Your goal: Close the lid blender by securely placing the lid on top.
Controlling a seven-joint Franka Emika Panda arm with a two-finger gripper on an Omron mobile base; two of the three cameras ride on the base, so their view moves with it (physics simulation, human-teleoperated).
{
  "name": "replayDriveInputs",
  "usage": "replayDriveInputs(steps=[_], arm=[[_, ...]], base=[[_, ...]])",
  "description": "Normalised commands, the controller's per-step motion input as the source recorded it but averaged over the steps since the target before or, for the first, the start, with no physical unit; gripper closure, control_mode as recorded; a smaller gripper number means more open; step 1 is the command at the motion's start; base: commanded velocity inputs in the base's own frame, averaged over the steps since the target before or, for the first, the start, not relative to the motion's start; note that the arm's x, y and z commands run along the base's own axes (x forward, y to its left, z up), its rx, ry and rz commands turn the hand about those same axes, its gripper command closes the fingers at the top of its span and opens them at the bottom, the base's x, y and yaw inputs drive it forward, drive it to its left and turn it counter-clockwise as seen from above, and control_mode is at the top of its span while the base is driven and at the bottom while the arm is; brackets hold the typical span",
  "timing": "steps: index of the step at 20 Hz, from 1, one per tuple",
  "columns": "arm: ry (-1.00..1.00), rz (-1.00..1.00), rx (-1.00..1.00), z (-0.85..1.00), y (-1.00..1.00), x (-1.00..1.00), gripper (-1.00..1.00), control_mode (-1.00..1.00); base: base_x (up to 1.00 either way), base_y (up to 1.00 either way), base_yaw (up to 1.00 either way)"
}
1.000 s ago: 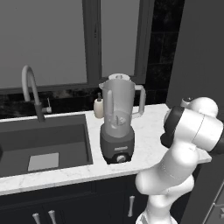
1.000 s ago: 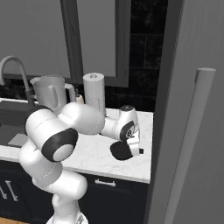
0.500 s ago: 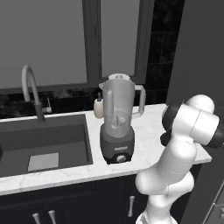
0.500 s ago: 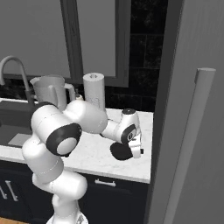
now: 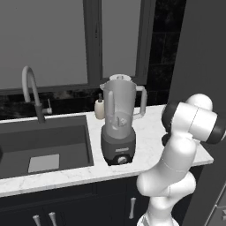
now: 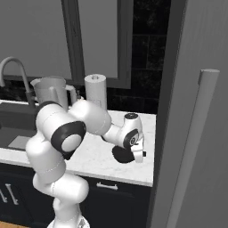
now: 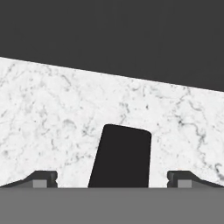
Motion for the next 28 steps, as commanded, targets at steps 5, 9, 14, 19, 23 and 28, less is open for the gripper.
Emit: replayDriveInputs(steps=[5,9,14,19,23,28], arm=[[0.00,-0.01,0.00,-0.17,0.00,0.11,-1.00,-1.00],[0.00,-0.02,0.00,-0.24,0.00,0.00,1.00,-1.00],[-0.03,0.00,0.02,-0.04,0.00,0.00,1.00,-1.00],[-0.09,0.00,0.01,0.00,0.06,0.00,1.00,-1.00],[-0.12,0.00,0.00,0.15,0.23,-0.01,1.00,-1.00],[-0.16,-0.05,0.00,0.45,0.54,-0.04,1.00,-1.00]], base=[[0.00,0.00,0.00],[0.00,0.00,0.00],[0.00,0.00,0.00],[0.00,0.00,0.00],[0.00,0.00,0.00],[0.00,0.00,0.00]])
